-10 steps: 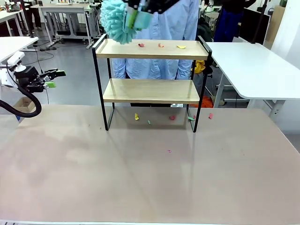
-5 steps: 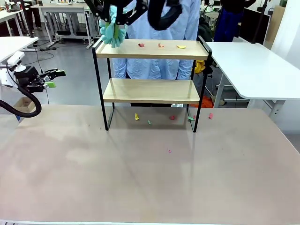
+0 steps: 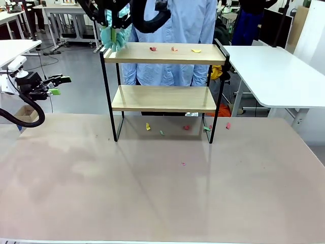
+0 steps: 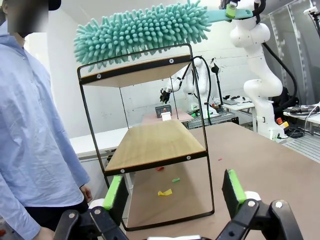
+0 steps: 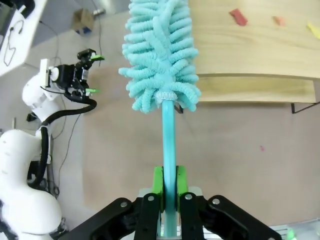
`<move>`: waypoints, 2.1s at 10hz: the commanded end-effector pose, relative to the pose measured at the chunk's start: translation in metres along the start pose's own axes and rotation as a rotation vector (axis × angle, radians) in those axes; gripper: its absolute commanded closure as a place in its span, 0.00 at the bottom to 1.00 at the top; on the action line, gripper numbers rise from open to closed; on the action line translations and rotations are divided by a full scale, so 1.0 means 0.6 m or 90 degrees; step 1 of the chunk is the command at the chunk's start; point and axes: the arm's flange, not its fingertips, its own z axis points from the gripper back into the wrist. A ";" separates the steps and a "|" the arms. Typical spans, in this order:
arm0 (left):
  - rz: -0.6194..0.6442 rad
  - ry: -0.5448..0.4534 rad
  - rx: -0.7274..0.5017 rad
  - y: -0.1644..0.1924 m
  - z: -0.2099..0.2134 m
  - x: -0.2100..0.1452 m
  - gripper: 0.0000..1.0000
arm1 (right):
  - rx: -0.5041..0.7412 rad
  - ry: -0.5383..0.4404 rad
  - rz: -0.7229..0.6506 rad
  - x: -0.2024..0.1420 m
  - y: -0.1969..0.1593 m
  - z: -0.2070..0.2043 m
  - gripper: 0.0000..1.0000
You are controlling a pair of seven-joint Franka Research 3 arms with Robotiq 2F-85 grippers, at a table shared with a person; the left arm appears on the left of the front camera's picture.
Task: Clean the shelf.
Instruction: Clean the specific section of the Shelf indicated by the human with the Duster.
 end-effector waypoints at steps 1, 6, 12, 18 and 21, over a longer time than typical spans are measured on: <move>-0.010 0.006 -0.005 -0.001 -0.001 0.004 0.00 | -0.011 0.005 -0.023 0.016 0.032 -0.005 0.87; -0.010 0.006 -0.005 -0.001 -0.001 0.004 0.00 | -0.011 0.069 0.006 0.002 0.019 -0.034 0.87; -0.010 0.006 -0.005 -0.001 -0.001 0.004 0.00 | -0.051 0.071 -0.013 0.011 -0.022 -0.067 0.87; -0.010 0.006 -0.005 -0.001 -0.001 0.004 0.00 | -0.083 0.145 -0.089 0.067 -0.236 -0.068 0.87; -0.010 0.006 -0.005 -0.001 -0.001 0.004 0.00 | -0.134 0.179 -0.112 0.101 -0.359 -0.085 0.87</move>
